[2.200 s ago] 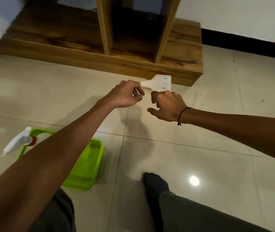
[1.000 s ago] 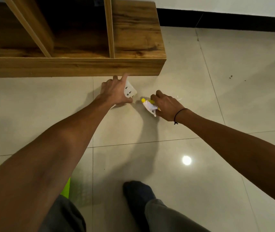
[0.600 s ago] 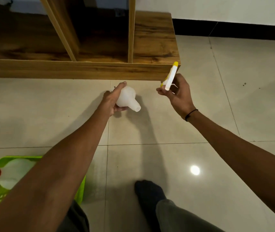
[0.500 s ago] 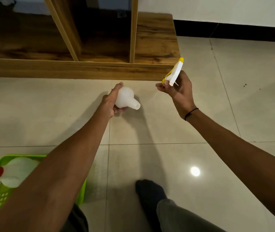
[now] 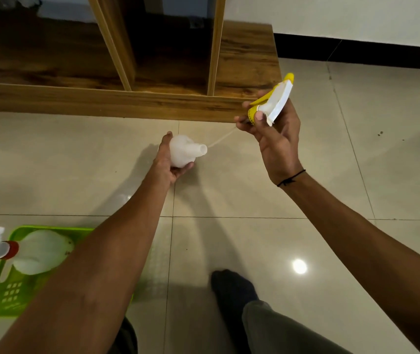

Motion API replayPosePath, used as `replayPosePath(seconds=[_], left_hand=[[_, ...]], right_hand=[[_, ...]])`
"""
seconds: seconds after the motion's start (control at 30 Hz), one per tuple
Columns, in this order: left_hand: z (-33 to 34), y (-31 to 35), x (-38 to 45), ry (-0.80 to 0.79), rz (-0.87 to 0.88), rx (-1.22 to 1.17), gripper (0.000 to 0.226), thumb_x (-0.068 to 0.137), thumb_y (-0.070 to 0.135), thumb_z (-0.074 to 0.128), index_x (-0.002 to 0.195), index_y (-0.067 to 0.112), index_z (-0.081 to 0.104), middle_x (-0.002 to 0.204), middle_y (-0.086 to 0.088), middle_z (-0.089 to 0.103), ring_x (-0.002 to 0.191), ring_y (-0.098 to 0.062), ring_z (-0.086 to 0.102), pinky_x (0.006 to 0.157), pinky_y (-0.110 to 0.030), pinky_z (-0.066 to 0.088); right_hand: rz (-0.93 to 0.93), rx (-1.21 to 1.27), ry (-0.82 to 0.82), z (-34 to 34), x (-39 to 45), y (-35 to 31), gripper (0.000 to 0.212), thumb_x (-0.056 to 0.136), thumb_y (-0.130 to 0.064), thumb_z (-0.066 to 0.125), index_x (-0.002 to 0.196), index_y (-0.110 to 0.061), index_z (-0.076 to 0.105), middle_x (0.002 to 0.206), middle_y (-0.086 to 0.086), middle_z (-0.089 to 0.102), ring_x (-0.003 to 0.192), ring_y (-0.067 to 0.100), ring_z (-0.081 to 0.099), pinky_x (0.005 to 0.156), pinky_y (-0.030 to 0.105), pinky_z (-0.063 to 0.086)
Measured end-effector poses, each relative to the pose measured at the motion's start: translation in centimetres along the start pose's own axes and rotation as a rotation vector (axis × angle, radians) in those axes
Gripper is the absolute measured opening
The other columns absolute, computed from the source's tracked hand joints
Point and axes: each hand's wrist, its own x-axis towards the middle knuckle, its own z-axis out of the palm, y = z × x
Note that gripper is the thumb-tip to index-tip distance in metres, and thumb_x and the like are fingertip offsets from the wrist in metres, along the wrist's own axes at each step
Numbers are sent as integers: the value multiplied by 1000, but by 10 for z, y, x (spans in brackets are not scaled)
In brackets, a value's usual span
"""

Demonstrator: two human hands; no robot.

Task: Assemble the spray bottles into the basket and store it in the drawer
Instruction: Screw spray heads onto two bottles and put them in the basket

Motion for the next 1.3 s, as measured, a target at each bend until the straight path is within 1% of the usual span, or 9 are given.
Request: replayPosePath(seconds=[0.1,0.27,0.4,0.5,0.67,0.83,1.0,1.17,1.3], left_hand=[[7,-3,-3,-6,-23,-16,54,82,65,79,104,19,60,111,-16,67,99,-40,75,47,-38,63],[19,-9,-11,-25,-55,-62,60,84,64,77,115,17,59,119,-19,64,112,-46,72,44,-38,61],[26,-14,-18,-28,-61,-107,73,83,62,79,134,15,56,132,-21,62,117,-47,70,44,-38,61],[30,-17,-23,-60,-59,-146,71,81,58,83,131,15,56,134,-21,60,118,-47,69,49,-42,63],[34,-21,-33,-85,-84,-182,67,77,58,87,114,13,56,127,-22,62,109,-46,74,59,-49,67],[37,-21,-36,-86,-65,-191,62,79,58,85,109,13,56,121,-21,61,101,-42,74,68,-54,68],[38,-20,-38,-47,-28,-189,57,79,55,87,102,14,55,113,-20,58,95,-41,70,60,-52,67],[40,-22,-39,-86,2,-175,56,79,54,88,105,15,57,119,-20,61,101,-41,72,63,-51,68],[34,-23,-41,-89,8,-166,56,79,54,87,107,14,60,120,-21,62,103,-41,73,61,-49,67]], right_hand=[[4,-45,-31,5,-3,8,49,101,-2,54,142,19,37,125,47,54,96,43,68,96,59,59],[18,-146,-36,8,-8,28,46,103,9,54,145,17,36,134,40,54,105,57,69,97,54,61],[42,-199,-23,10,-12,42,43,101,6,59,139,16,41,134,36,59,111,51,71,102,57,58],[86,-280,17,12,-14,56,33,99,5,64,128,15,53,127,28,65,115,42,72,103,60,57],[73,-493,148,17,-16,65,30,93,-14,73,118,3,69,112,18,73,104,36,67,89,46,59],[95,-460,126,11,-11,64,31,94,-6,75,123,2,71,115,13,74,108,38,68,91,48,62],[73,-532,87,2,-7,59,38,90,-11,80,123,-1,66,109,7,68,106,34,67,77,26,60],[124,-541,90,-2,-4,56,45,87,-16,85,127,-3,69,116,13,73,108,31,69,87,41,65],[158,-543,56,-2,-3,54,42,85,-22,87,121,-4,73,114,10,77,107,31,71,89,39,64]])
